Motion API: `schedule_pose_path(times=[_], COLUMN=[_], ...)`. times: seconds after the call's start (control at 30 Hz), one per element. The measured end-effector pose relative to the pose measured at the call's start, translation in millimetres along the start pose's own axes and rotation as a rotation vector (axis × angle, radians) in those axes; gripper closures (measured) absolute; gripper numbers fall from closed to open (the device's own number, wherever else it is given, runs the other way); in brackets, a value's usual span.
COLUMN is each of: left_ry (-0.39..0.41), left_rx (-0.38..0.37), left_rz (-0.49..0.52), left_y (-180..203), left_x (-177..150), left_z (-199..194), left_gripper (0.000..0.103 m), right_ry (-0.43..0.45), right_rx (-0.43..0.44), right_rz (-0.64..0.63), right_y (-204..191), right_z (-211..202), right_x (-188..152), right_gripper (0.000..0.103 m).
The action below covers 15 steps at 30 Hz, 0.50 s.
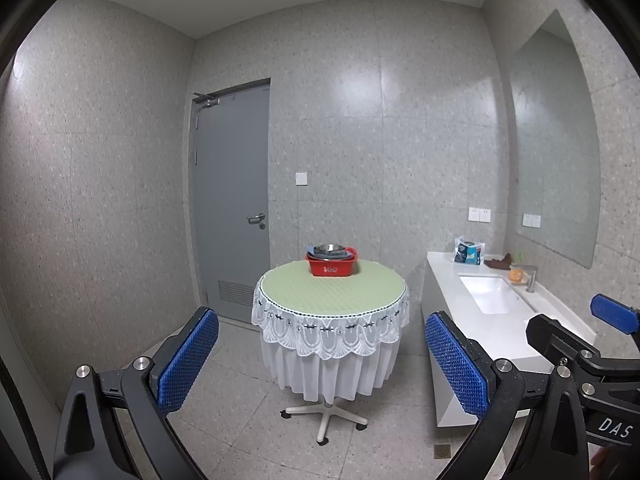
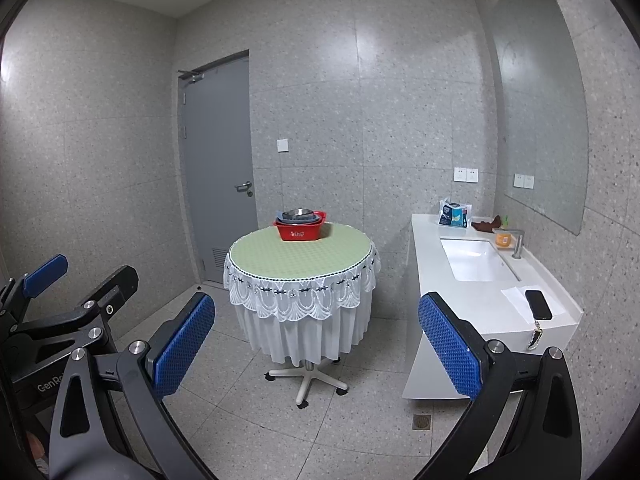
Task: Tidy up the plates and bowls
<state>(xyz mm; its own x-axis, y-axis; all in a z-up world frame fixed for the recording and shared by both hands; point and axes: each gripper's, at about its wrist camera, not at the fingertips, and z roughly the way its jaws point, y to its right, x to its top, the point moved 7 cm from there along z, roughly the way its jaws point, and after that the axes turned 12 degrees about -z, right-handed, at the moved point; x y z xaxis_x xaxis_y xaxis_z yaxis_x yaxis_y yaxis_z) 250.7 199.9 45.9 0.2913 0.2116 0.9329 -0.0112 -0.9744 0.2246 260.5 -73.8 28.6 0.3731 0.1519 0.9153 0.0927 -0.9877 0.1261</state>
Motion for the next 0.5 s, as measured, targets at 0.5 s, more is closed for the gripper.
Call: schedule_pose_path(times=[0.5], left_ry=[0.004], left_rx=[0.004], left_rz=[0.000], left_y=[8.2], left_x=[-5.8], left_z=[10.3], left_gripper=[0.001], right_ry=[0.000], right_rx=[0.008], right_rz=[-0.005], right_y=[8.0], right_z=[2.9], right_x=[-0.4], right_gripper=[0.000])
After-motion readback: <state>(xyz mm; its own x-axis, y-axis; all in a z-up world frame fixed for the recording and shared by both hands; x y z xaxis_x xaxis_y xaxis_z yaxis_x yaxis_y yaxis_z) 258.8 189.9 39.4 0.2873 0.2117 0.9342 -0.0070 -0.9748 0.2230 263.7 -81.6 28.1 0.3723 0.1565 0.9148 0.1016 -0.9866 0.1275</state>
